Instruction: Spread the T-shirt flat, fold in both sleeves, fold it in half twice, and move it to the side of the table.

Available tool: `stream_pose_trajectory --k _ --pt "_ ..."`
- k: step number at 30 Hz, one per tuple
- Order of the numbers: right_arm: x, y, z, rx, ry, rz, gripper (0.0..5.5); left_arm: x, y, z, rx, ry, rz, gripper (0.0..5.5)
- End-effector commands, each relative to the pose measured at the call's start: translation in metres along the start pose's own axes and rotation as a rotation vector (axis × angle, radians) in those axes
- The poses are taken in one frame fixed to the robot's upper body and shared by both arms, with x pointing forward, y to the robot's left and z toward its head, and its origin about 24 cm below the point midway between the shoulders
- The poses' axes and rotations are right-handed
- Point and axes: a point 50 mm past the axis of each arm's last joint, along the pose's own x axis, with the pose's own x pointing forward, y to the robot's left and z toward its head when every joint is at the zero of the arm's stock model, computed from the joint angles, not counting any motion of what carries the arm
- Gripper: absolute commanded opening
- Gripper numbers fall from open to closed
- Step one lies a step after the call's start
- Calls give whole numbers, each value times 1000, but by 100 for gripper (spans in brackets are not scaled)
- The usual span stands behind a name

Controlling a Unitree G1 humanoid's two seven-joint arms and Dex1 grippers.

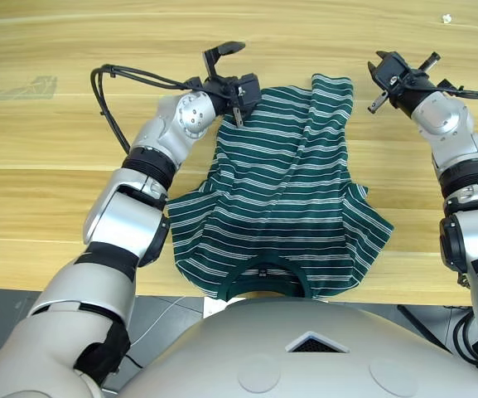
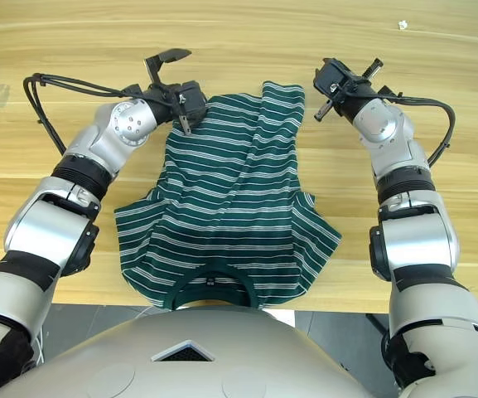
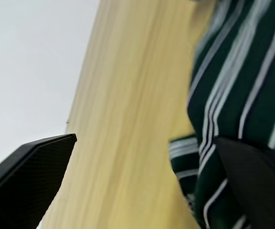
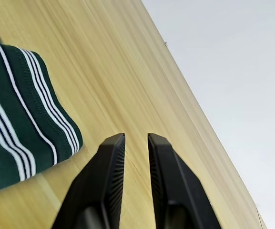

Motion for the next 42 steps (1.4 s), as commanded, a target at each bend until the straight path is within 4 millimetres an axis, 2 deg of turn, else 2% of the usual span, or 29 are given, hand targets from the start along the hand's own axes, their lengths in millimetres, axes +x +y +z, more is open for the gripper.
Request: stream_pose_trajectory --k 1,6,12,16,18,23,27,31,35,38,40,42 --pt "-2 5 -1 9 -11 3 86 -5 -1 -16 27 64 -28 540" --pt "-3 16 1 19 -36 35 86 -9 -4 -27 18 93 -26 540" --pt "-16 65 19 -9 -173 332 86 -17 -10 -38 -3 113 -28 540" --pt "-26 75 23 -29 -184 409 86 -22 -11 -45 -12 127 -20 540" --pt "-30 83 20 -29 -164 449 86 -25 -12 -49 -12 145 -20 540" --pt "-37 104 -2 -16 -51 523 86 -37 -9 -69 -22 241 21 540" --pt "-39 105 -17 -15 14 522 86 -46 -1 -85 -36 358 110 540" --pt "-41 106 -21 -13 18 524 86 -53 4 -95 -73 434 182 540" --pt "-42 106 -21 -12 17 527 86 -52 -1 -93 -133 407 179 540" --pt "-43 106 -22 -6 14 521 86 -46 -7 -83 -220 310 164 540" --pt "-43 107 -21 -2 11 519 86 -43 -7 -73 -292 213 166 540" --pt "-43 109 -20 6 3 518 86 -40 -1 -52 -500 0 166 540"
